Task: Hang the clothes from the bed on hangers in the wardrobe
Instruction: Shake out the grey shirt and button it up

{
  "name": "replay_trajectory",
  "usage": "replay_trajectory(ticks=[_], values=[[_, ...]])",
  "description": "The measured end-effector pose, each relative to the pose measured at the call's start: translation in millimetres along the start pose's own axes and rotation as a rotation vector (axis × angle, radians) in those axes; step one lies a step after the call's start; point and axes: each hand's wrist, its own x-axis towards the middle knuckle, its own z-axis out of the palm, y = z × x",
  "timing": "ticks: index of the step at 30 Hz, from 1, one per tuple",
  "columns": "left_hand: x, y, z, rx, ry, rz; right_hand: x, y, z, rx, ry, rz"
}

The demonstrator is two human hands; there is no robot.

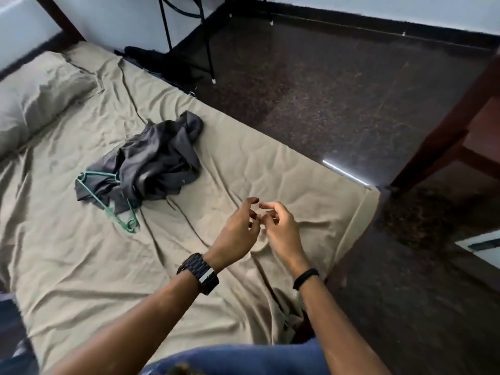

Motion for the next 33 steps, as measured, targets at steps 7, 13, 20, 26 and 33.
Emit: replay_trajectory(ticks=[7,13,20,26,33], values=[[83.2,-95.4,10.8,-0.088,0.117,0.198,80.2,68.8,66.4,0.163,0.109,-0.252],[98.6,-175.8,-33.5,-0.136,0.067,0.331,104.1,91.4,135.4,0.155,0.238,-0.328],[143.6,-254.2,-145.9,-0.082,0.240,0.401,159.0,69.0,239.9,-0.025,0.222,-0.280],[194.1,-313.9,-219.3,0.178,0.626,0.230,228.1,38.3,324.0,-0.317,0.103,-0.236],[208.9,-367.1,-203.6,-0.260,0.380,0.033,266.2,49.2,379.3,-0.504,-0.071,-0.045]])
